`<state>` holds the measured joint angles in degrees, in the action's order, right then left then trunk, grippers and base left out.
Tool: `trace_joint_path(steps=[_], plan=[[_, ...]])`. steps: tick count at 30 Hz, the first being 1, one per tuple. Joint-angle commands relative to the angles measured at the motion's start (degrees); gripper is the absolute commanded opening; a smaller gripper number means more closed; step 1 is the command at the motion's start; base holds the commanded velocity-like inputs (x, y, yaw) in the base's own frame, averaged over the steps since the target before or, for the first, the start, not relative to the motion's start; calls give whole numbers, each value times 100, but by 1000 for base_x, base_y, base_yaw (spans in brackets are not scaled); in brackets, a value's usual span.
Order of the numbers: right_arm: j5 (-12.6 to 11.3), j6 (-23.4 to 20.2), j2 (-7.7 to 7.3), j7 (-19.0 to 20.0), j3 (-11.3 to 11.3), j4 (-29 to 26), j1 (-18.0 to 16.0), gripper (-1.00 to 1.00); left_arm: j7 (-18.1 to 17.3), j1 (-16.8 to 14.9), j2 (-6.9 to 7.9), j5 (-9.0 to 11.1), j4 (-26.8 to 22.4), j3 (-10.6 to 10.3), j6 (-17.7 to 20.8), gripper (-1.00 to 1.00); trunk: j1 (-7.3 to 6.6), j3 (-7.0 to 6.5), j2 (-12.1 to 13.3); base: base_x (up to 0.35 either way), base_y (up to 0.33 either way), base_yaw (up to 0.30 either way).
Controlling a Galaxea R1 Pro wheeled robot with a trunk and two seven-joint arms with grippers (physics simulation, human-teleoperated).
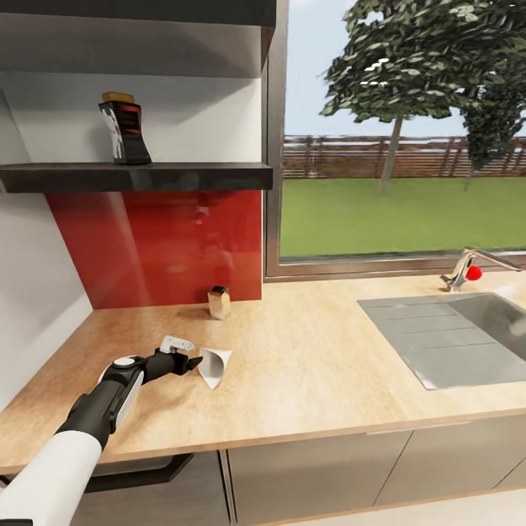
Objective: Set up a coffee station on the kitchen countertop: keep the coffee maker on the countertop, move the bottle of coffee from the kitchen shelf to the counter next to the coffee maker, place a paper coffee filter on top of the coffee maker, put the saucer next to the coffee maker with the coffee cup on the saucer, and place the electric kettle next to the coffee maker.
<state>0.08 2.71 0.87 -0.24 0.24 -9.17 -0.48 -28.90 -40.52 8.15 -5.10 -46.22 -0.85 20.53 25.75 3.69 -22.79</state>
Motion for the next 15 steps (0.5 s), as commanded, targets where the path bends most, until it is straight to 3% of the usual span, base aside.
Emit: trace_joint_path(steps=[1, 12, 15], plan=[[1, 19, 1, -3, 2, 7, -4, 100, -28, -4, 2, -53, -10, -3, 3, 100, 4, 13, -13, 17, 0, 0], [1, 19, 1, -3, 2, 12, -4, 100, -28, 3, -11, -53, 5, -6, -21, 100, 4, 13, -13, 122, 0, 0], [1, 19, 1, -3, 2, 12, -4, 100, -28, 12, -116, -82, 111, -11, -24, 100, 4, 13, -13, 121, 0, -119]])
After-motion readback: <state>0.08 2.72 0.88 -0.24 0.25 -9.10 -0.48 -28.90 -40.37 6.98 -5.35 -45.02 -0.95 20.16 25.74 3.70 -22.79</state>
